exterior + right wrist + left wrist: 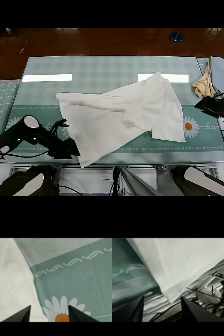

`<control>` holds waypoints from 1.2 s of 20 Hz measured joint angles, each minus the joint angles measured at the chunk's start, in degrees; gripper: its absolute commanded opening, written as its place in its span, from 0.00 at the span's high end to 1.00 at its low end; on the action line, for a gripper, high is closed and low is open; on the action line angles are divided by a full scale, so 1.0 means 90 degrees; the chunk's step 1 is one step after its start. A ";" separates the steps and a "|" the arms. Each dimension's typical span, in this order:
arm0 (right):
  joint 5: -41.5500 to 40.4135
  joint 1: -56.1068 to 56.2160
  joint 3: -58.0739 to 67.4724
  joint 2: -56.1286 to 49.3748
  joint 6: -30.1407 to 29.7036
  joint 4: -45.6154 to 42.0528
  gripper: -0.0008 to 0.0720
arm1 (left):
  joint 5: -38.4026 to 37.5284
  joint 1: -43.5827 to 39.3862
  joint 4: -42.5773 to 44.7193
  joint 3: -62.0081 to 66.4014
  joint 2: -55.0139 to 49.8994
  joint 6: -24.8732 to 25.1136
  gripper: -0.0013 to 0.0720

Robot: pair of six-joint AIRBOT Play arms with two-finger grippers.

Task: Fold the shirts.

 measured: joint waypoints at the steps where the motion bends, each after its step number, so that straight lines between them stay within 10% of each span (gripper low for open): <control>1: 0.0010 0.0000 0.0000 0.0000 -0.0005 0.0000 0.24 | 0.0112 -0.0114 -0.0034 0.0000 -0.0090 -0.0087 0.29; 4: 0.0058 0.0000 0.0000 0.0000 -0.0024 -0.0002 0.24 | 0.0423 -0.0420 -0.0126 0.0002 -0.0357 -0.0384 0.31; 6: 0.0075 0.0000 0.0000 0.0000 -0.0029 -0.0002 0.24 | 0.0648 -0.0556 -0.0177 0.0061 -0.0542 -0.0556 0.72; 8: 0.0119 0.0000 0.0000 0.0000 -0.0032 -0.0002 0.24 | 0.0942 -0.0627 -0.0245 0.0180 -0.0712 -0.0629 0.92; 24: 0.0425 -0.0223 0.0002 -0.1586 -0.1175 0.1999 0.25 | 0.1154 -0.0692 -0.0248 0.0833 -0.0903 0.0104 0.95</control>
